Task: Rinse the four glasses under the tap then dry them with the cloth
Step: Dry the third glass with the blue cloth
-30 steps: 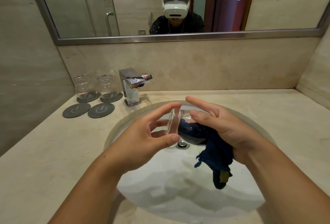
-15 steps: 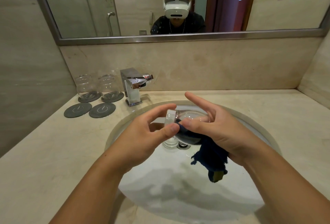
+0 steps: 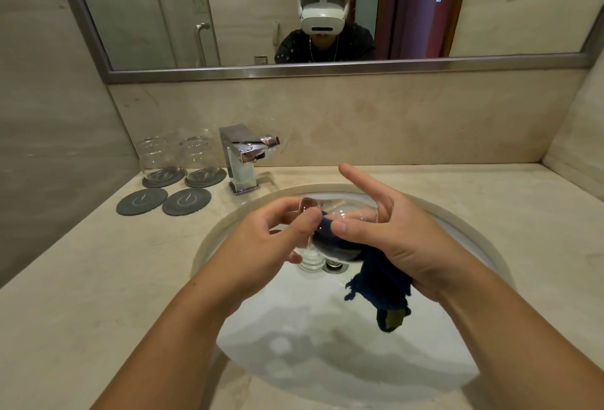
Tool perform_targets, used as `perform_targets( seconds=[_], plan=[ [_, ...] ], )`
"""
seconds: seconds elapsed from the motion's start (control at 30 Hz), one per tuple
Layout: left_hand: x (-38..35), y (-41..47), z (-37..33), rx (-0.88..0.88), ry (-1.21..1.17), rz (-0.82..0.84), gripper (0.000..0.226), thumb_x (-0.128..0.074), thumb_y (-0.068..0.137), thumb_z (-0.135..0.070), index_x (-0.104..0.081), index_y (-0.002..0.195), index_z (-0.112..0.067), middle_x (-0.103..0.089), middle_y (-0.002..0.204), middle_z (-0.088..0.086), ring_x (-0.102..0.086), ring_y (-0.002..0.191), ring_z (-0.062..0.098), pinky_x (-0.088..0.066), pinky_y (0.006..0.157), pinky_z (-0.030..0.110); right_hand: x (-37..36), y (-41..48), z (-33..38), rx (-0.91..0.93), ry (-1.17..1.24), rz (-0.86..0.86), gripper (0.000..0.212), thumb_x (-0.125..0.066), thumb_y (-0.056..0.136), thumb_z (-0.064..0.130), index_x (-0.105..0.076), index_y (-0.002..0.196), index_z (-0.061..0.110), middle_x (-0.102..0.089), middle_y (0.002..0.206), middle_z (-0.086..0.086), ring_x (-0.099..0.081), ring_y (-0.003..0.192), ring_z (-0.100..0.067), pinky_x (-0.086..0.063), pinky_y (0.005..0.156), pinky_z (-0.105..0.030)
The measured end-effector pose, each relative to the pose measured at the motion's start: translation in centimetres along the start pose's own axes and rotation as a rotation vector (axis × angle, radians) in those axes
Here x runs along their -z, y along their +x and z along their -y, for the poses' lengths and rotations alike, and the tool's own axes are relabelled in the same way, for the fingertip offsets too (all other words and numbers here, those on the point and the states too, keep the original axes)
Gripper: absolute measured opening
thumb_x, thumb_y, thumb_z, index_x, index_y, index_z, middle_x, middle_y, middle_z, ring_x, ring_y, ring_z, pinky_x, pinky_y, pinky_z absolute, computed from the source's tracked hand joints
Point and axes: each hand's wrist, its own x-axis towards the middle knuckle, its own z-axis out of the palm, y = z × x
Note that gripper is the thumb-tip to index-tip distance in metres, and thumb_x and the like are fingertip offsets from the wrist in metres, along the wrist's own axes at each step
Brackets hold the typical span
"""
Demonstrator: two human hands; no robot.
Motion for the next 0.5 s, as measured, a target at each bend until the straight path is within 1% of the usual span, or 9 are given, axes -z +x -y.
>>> perform_targets(
  seconds=[0.07, 0.17, 0.23, 0.27, 0.33, 0.37, 0.4, 0.43, 0.5],
  plan=[
    [0.12, 0.0, 0.0, -0.027, 0.012, 0.013, 0.04, -0.073, 0.093, -0.054, -0.067, 0.13, -0.039, -0.075, 0.123, -0.008, -0.073, 0.11, 0.013, -0.061, 0.089, 0.033, 0.1, 0.06, -0.1, -0.019, 0.015, 0.016, 0.1, -0.084, 0.072, 0.019, -0.04, 0.159, 0.037, -0.083, 0.105, -0.012, -0.08, 0.102, -0.023, -0.056, 0.092, -0.025],
    [0.48, -0.19, -0.04, -0.057, -0.011, 0.081, 0.059, -0.075, 0.089, -0.034, -0.057, 0.145, -0.037, -0.068, 0.14, -0.012, -0.068, 0.123, 0.007, -0.056, 0.102, 0.03, 0.43, 0.11, -0.1, -0.054, 0.054, 0.036, 0.095, -0.087, 0.079, 0.015, -0.04, 0.16, 0.034, -0.082, 0.11, -0.014, -0.079, 0.106, -0.027, -0.059, 0.09, -0.024],
    [0.5, -0.35, -0.23, -0.098, -0.008, 0.122, 0.064, -0.075, 0.09, -0.025, -0.053, 0.149, -0.037, -0.062, 0.146, -0.018, -0.06, 0.134, 0.004, -0.052, 0.107, 0.029, 0.65, 0.18, -0.14, -0.061, 0.077, 0.023, 0.088, -0.086, 0.082, 0.018, -0.043, 0.158, 0.035, -0.081, 0.114, -0.013, -0.079, 0.108, -0.027, -0.059, 0.09, -0.026],
    [0.47, -0.39, -0.27, -0.114, -0.018, 0.135, 0.065, -0.075, 0.091, -0.019, -0.053, 0.149, -0.036, -0.06, 0.148, -0.02, -0.056, 0.138, 0.003, -0.051, 0.11, 0.029, 0.75, 0.24, -0.19, -0.061, 0.093, 0.009, 0.085, -0.084, 0.082, 0.02, -0.046, 0.156, 0.036, -0.081, 0.117, -0.012, -0.078, 0.109, -0.027, -0.058, 0.091, -0.029],
    [0.53, -0.33, -0.23, -0.143, -0.027, 0.152, 0.066, -0.076, 0.092, -0.011, -0.053, 0.15, -0.035, -0.057, 0.151, -0.022, -0.048, 0.146, 0.005, -0.046, 0.118, 0.037, 0.93, 0.29, -0.28, -0.058, 0.126, -0.01, 0.081, -0.079, 0.079, 0.024, -0.049, 0.154, 0.037, -0.079, 0.121, -0.012, -0.077, 0.112, -0.028, -0.057, 0.094, -0.033],
    [0.59, -0.28, -0.11, -0.158, -0.018, 0.159, 0.068, -0.078, 0.093, -0.01, -0.053, 0.15, -0.036, -0.055, 0.153, -0.021, -0.044, 0.149, 0.006, -0.042, 0.121, 0.042, 0.96, 0.31, -0.3, -0.056, 0.136, -0.009, 0.081, -0.078, 0.079, 0.023, -0.05, 0.153, 0.038, -0.079, 0.122, -0.012, -0.077, 0.113, -0.029, -0.057, 0.094, -0.033],
    [0.61, -0.23, -0.04, -0.171, -0.015, 0.163, 0.069, -0.079, 0.092, -0.011, -0.053, 0.151, -0.037, -0.054, 0.155, -0.021, -0.041, 0.151, 0.007, -0.04, 0.122, 0.044, 0.96, 0.37, -0.35, -0.052, 0.141, -0.003, 0.081, -0.077, 0.08, 0.022, -0.049, 0.154, 0.038, -0.079, 0.122, -0.013, -0.077, 0.113, -0.029, -0.057, 0.094, -0.033],
    [0.61, -0.16, 0.01, -0.178, -0.013, 0.157, 0.07, -0.078, 0.091, -0.013, -0.052, 0.151, -0.038, -0.053, 0.155, -0.021, -0.04, 0.151, 0.005, -0.04, 0.122, 0.04, 0.95, 0.4, -0.36, -0.048, 0.141, 0.005, 0.081, -0.076, 0.08, 0.02, -0.048, 0.154, 0.038, -0.079, 0.121, -0.014, -0.077, 0.113, -0.03, -0.057, 0.095, -0.033],
    [0.52, -0.13, -0.16, -0.15, -0.04, 0.111, 0.068, -0.077, 0.088, -0.026, -0.052, 0.15, -0.04, -0.054, 0.152, -0.026, -0.043, 0.146, -0.004, -0.044, 0.114, 0.023, 0.85, 0.5, -0.42, -0.04, 0.142, 0.014, 0.081, -0.075, 0.081, 0.018, -0.047, 0.154, 0.038, -0.079, 0.119, -0.016, -0.077, 0.112, -0.031, -0.059, 0.096, -0.033]
  ],
)
